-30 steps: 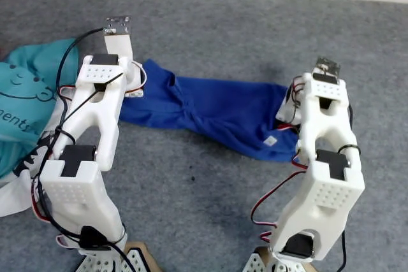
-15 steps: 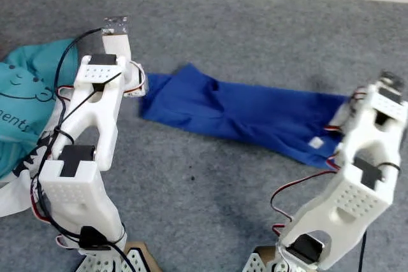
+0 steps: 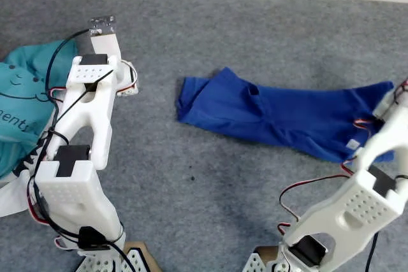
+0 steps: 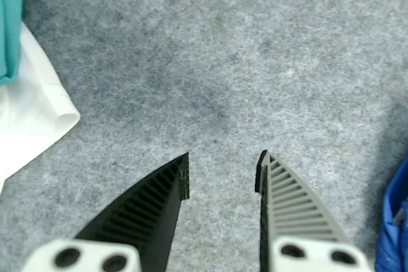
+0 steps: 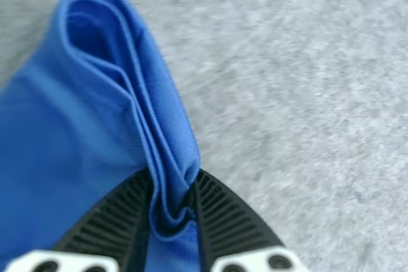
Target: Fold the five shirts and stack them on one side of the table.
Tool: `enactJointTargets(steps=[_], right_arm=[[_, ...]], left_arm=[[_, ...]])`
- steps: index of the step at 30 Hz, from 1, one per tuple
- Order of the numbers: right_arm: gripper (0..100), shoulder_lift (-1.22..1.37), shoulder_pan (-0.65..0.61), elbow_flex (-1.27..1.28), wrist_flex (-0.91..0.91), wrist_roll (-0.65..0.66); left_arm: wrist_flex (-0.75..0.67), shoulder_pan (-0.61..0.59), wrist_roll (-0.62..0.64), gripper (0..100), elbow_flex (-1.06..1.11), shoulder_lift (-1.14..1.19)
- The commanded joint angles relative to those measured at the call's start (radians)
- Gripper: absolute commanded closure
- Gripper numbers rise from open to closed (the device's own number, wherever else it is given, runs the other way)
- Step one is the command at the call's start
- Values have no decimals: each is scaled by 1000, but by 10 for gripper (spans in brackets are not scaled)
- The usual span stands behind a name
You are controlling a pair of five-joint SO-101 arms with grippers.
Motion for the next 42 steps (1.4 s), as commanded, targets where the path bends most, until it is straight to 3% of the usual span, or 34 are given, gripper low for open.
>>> enactJointTargets(steps=[1, 9, 17, 29, 42], right_arm=[[991, -8, -128, -124, 105, 0], [991, -8, -478, -232, 197, -140], [991, -7, -783, -237, 134, -213], [991, 1, -978, -229, -28, -230], [950, 180, -1104, -242, -38, -230]], left_arm=[[-14, -21, 11, 813, -7, -5], [-60, -22, 11, 814, 21, -5], [-77, -25, 11, 814, 31, -5], [-78, -39, 9, 814, 30, -5], [-78, -39, 5, 814, 28, -5]])
